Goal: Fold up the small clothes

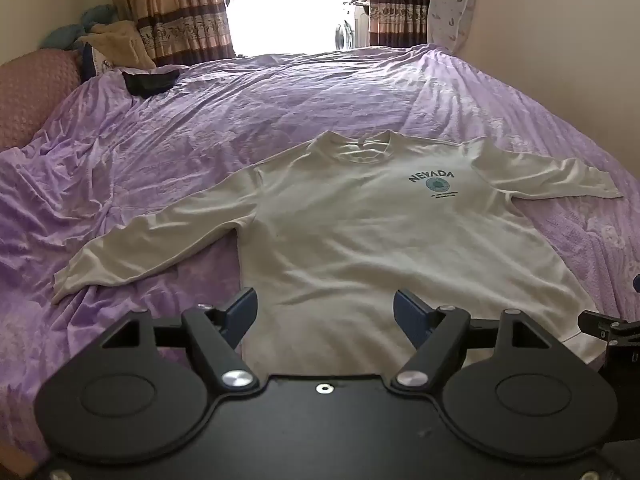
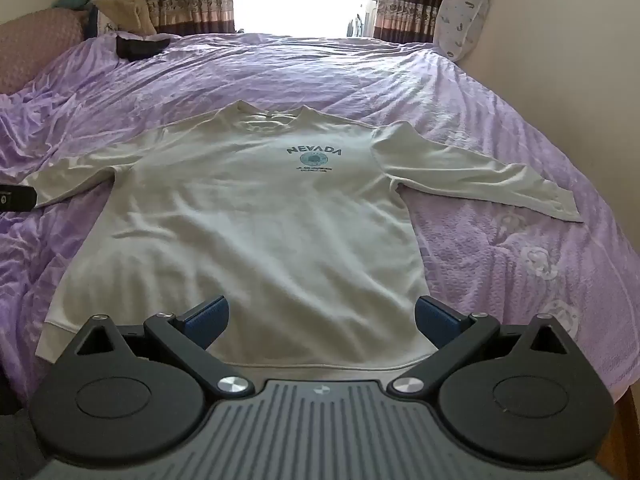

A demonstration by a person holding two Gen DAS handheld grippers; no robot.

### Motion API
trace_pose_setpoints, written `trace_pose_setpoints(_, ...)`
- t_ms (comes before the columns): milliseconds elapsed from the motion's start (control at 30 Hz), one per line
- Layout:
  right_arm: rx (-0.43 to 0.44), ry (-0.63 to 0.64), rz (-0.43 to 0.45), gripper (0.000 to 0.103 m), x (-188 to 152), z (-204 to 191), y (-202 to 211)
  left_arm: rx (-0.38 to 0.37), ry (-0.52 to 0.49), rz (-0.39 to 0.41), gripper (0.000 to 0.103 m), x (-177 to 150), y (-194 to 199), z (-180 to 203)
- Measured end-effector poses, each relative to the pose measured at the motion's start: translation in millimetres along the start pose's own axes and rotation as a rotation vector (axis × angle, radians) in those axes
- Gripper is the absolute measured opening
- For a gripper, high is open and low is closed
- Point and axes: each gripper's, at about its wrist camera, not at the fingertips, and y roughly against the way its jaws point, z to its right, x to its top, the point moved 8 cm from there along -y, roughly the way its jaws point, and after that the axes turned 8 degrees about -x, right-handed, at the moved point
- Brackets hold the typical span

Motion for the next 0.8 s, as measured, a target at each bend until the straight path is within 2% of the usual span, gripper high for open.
trace_pose_setpoints(533, 0.014, -0.012, -0.001, 0.103, 1.0, 0.2, 3.0, 0.006, 0.001, 0.004, 0.077, -1.9, -0.4, -10.8)
trace_pose_setpoints(800, 0.020, -0.003, -0.003, 0.103, -0.1, -3.7, 2.4, 0.022, 0.000, 0.016, 0.077, -0.4, 3.6, 1.1)
